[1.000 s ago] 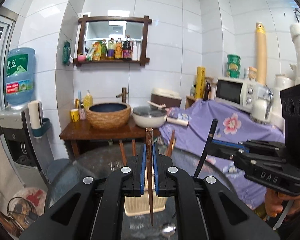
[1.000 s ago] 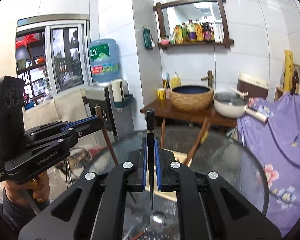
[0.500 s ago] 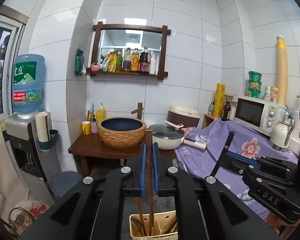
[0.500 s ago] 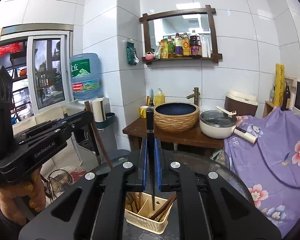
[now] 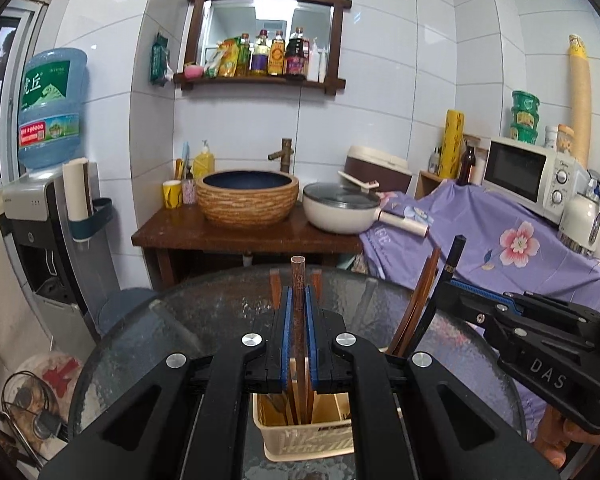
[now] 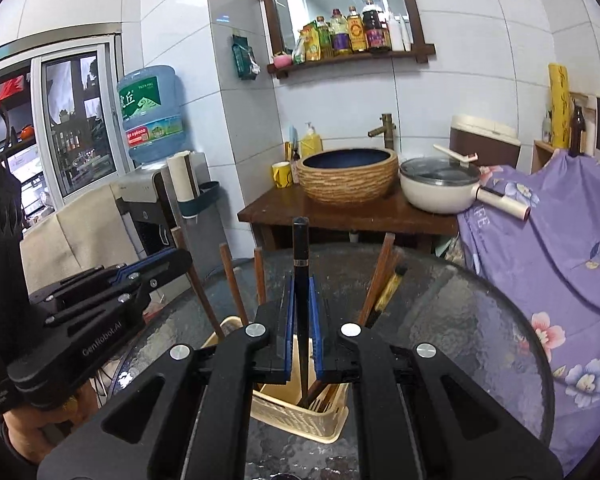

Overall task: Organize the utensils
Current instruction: 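Raise both chopsticks and insert them into the cream holder with both tools, then open both tools and withdraw them from the holder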

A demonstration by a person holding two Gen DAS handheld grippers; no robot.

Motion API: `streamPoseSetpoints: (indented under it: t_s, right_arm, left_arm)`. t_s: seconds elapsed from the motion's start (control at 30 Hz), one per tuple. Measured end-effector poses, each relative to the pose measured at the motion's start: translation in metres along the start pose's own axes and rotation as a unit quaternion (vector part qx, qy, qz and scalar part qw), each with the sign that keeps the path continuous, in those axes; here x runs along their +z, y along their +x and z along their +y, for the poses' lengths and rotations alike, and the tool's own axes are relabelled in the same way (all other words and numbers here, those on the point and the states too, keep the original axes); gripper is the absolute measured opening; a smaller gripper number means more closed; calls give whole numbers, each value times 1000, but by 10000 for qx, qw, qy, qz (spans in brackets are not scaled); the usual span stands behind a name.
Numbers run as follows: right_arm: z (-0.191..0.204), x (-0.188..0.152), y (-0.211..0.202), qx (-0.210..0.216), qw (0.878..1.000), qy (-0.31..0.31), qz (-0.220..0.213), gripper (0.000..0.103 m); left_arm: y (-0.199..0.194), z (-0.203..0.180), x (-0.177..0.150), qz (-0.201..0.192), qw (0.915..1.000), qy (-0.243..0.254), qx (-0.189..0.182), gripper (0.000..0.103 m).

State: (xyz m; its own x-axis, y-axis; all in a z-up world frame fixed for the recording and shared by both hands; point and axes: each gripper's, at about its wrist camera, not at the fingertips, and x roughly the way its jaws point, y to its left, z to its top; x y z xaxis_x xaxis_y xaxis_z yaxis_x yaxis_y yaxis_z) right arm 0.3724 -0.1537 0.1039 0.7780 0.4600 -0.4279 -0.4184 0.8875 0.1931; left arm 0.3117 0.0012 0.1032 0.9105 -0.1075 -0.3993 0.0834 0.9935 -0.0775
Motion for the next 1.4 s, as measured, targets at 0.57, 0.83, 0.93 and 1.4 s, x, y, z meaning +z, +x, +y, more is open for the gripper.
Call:
streamPoseSetpoints:
  t_s: [0.57,0.83,0.93,1.4]
  right_arm:
    - [-17,-16,10,-29,9992,373,155,8]
    - [-18,-28,-1,-370,9988,283,-143,52]
    - [-9,-34,-12,-558,9981,14,-267,52]
    - [26,-158,-9,-828,9878,-432,1249,64]
  left_arm:
    - [11,4,-19,186,9998,-41,-35,7]
    - [-15,3,-25,-309,9993,-89,-166,52]
    - [-28,1,-31,-412,9990,2,-169,72]
    - [-43,16,-133,636,9949,329,709,96]
